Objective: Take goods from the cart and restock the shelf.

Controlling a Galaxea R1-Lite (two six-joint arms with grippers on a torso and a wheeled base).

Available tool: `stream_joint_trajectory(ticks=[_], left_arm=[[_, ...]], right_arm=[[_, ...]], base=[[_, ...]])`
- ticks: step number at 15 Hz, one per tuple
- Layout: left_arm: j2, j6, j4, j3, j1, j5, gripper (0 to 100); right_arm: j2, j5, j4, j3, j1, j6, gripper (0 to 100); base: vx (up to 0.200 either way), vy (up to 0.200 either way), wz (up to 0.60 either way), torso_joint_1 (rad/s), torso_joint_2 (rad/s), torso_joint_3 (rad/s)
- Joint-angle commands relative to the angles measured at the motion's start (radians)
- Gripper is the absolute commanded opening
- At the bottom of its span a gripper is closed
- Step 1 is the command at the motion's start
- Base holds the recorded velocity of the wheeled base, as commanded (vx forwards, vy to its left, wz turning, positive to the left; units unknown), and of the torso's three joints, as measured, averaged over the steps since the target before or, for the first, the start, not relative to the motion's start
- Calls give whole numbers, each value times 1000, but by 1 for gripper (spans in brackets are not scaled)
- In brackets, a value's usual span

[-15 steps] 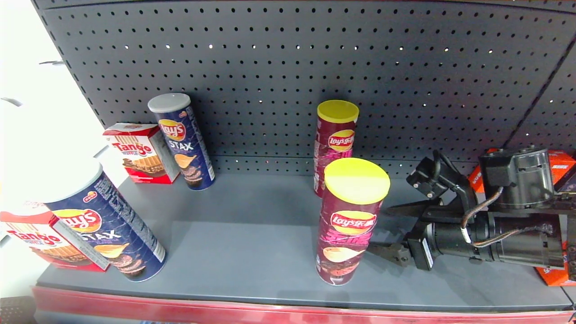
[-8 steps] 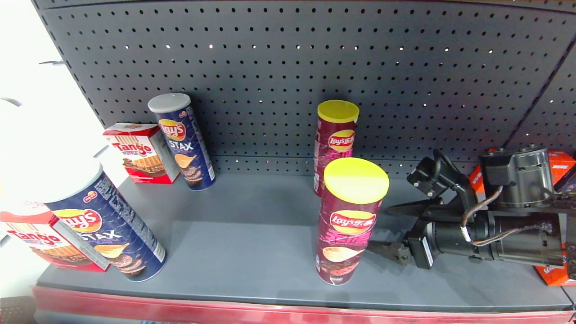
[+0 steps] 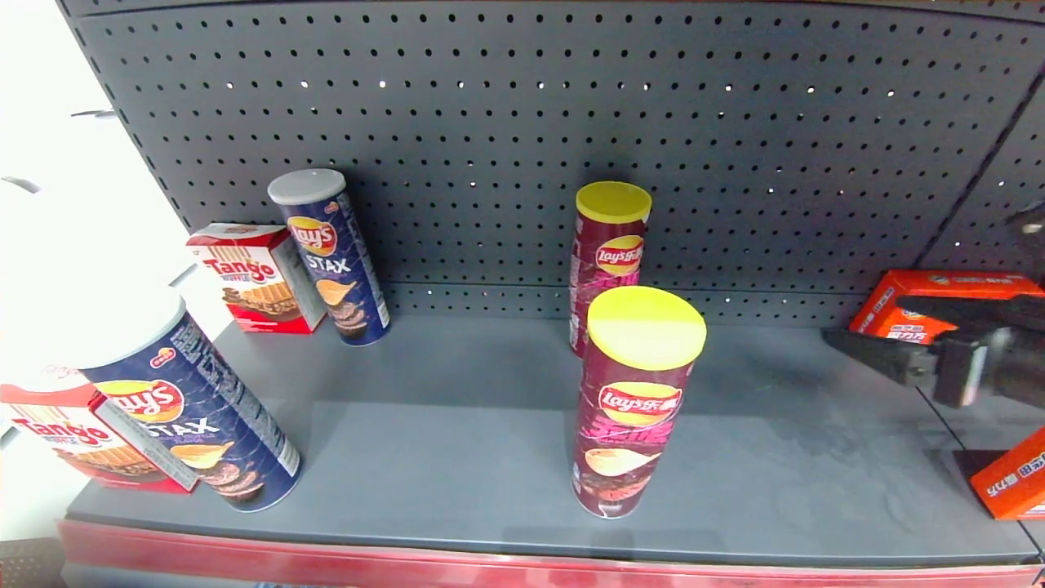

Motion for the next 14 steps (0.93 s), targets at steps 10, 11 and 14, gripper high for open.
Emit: stream_joint_trajectory(ticks=[10,11,14], left_arm=[[1,22,0,0,0,-1,100],[1,22,0,0,0,-1,100],[1,29,2,0,0,4,100]], right_arm=[[-1115,-264,288,583,-237,116,100],[-1115,-326,265,608,-237,116,100],[-1115,-471,262,697,-237,158,100]], base=[[0,0,0,0,0,0],[0,0,0,0,0,0],[0,0,0,0,0,0]])
